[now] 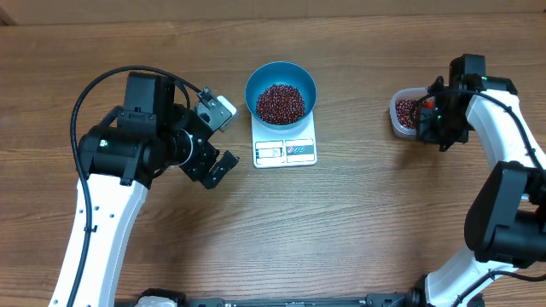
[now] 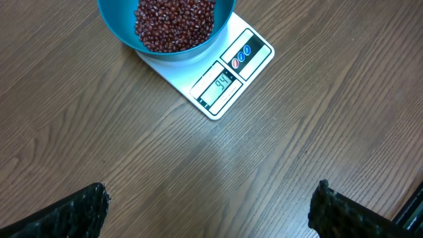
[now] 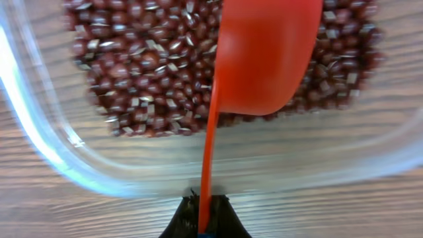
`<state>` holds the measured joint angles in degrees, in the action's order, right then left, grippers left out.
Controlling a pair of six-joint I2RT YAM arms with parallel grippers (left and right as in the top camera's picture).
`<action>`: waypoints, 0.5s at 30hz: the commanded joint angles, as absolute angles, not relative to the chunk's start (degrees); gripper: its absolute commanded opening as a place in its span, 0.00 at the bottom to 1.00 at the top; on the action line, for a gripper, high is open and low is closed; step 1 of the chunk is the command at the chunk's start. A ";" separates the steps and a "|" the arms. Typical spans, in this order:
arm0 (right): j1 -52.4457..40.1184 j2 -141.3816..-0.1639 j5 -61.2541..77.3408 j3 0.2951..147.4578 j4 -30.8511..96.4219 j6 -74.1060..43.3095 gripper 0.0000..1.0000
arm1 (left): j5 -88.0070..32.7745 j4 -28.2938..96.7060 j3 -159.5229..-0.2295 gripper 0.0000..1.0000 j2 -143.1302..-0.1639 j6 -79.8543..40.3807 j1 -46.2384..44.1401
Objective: Scoop item into bowl and weigh 150g on scale
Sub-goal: 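Dip the scoop into the red beans again with the right gripper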
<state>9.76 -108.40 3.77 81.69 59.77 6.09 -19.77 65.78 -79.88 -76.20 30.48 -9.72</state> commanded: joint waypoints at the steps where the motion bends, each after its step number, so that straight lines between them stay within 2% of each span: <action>1: 9.50 -109.73 15.07 84.55 57.06 6.28 0.04 | -20.58 65.78 -80.79 1.00 -76.62 31.77 -9.76; 15: 17.61 -109.75 35.51 84.42 57.43 4.29 0.04 | -20.58 65.78 -80.79 1.00 -76.62 31.77 -9.78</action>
<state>16.47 -109.62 24.34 81.69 59.99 5.08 -19.77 65.78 -79.88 -76.20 30.48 -9.72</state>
